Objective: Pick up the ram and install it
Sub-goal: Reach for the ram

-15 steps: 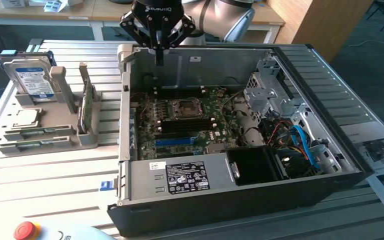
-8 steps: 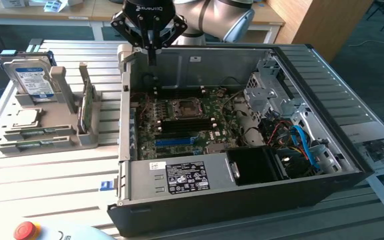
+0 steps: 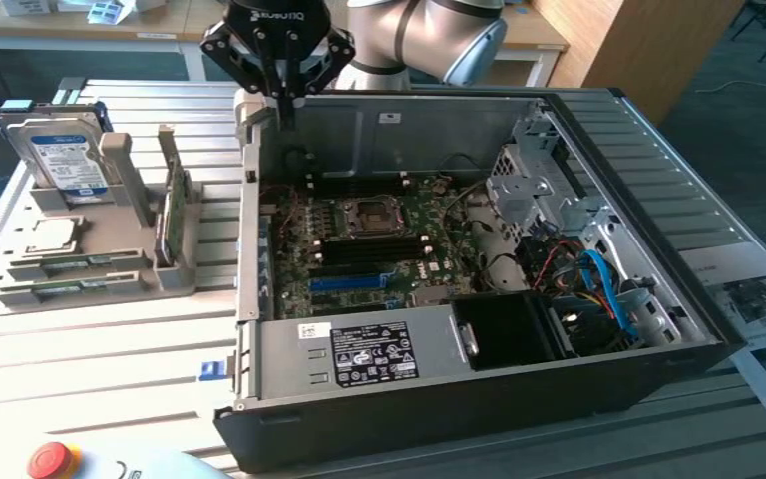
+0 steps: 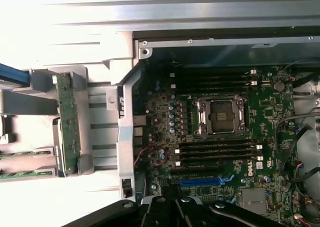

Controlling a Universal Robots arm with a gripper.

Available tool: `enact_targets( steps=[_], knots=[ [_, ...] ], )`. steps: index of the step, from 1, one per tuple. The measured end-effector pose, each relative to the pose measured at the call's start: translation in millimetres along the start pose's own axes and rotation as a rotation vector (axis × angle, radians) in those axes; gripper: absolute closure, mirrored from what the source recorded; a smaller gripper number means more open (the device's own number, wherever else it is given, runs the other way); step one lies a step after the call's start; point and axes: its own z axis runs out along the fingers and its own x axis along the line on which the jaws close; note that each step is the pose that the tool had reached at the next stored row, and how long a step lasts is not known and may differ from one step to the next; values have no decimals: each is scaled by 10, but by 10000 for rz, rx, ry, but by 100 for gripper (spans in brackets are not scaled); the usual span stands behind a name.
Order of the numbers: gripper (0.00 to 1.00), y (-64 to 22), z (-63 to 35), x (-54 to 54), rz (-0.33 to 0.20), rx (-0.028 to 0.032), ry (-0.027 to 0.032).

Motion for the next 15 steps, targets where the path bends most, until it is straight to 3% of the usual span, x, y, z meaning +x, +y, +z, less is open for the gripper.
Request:
enact_targets(
  steps=[15],
  knots=[
    [90,-9,-6,332,0,0,1]
  ],
)
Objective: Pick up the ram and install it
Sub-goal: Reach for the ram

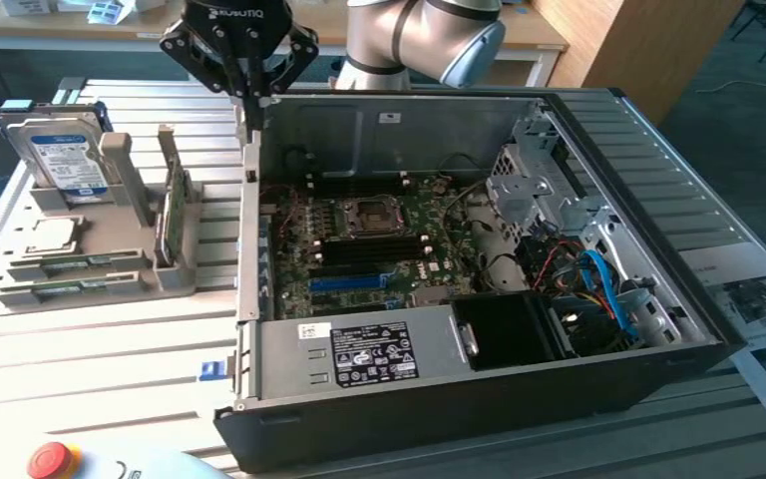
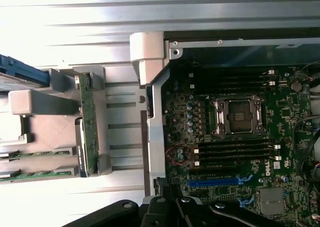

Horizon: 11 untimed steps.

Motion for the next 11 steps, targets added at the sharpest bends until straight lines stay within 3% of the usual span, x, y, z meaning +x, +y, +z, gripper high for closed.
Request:
enact_targets(
  steps=[11],
  knots=[
    [90,-2,-3,239,-1,-1,0]
  ],
)
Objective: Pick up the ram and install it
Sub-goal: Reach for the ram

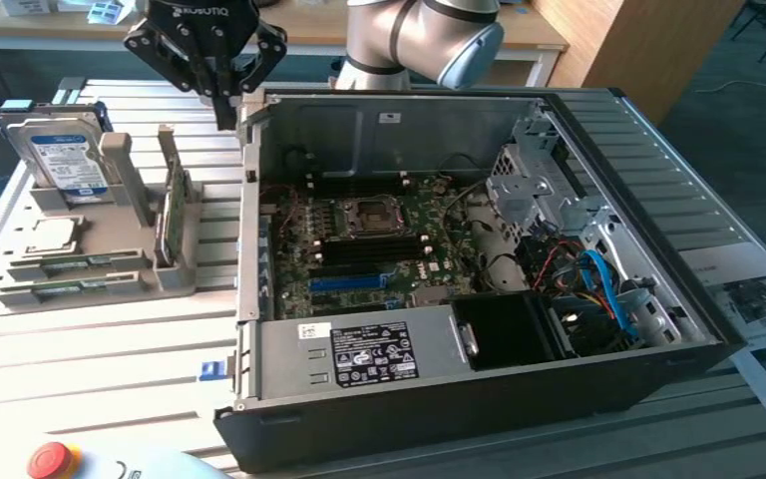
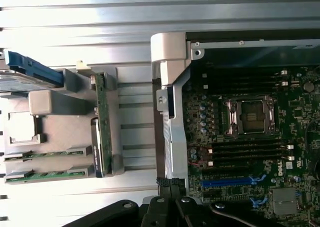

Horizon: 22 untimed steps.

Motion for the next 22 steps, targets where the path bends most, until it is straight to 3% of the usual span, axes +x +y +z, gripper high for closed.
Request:
enact_targets(
  steps=[22],
  knots=[
    [90,-7,-7,474,-1,0,-1]
  ],
)
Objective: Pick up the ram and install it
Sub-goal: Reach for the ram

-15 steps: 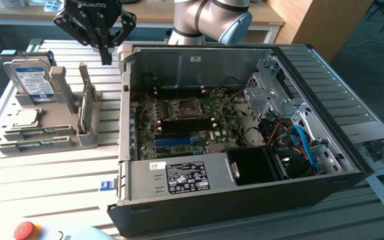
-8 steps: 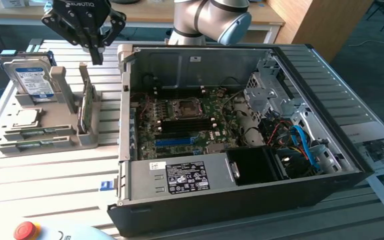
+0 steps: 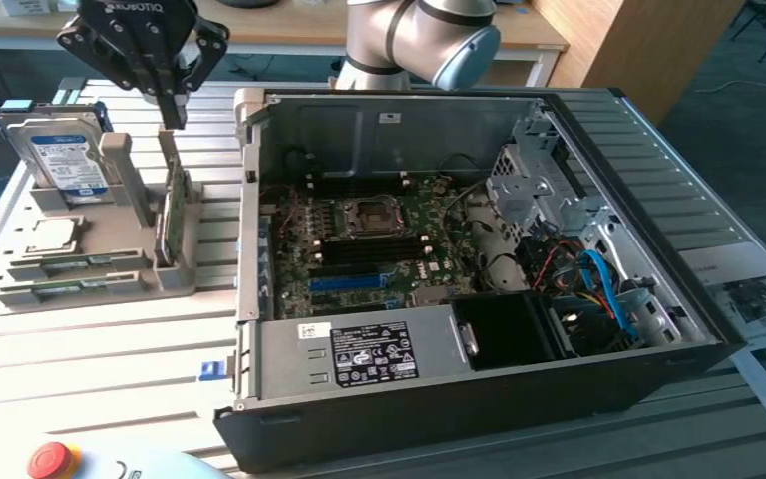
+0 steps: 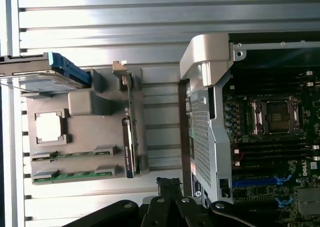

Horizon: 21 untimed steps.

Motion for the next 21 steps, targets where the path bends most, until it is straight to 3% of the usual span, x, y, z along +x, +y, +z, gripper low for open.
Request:
enact_targets(
  steps=[21],
  knots=[
    [90,-15,-11,536,1,1,1]
  ],
)
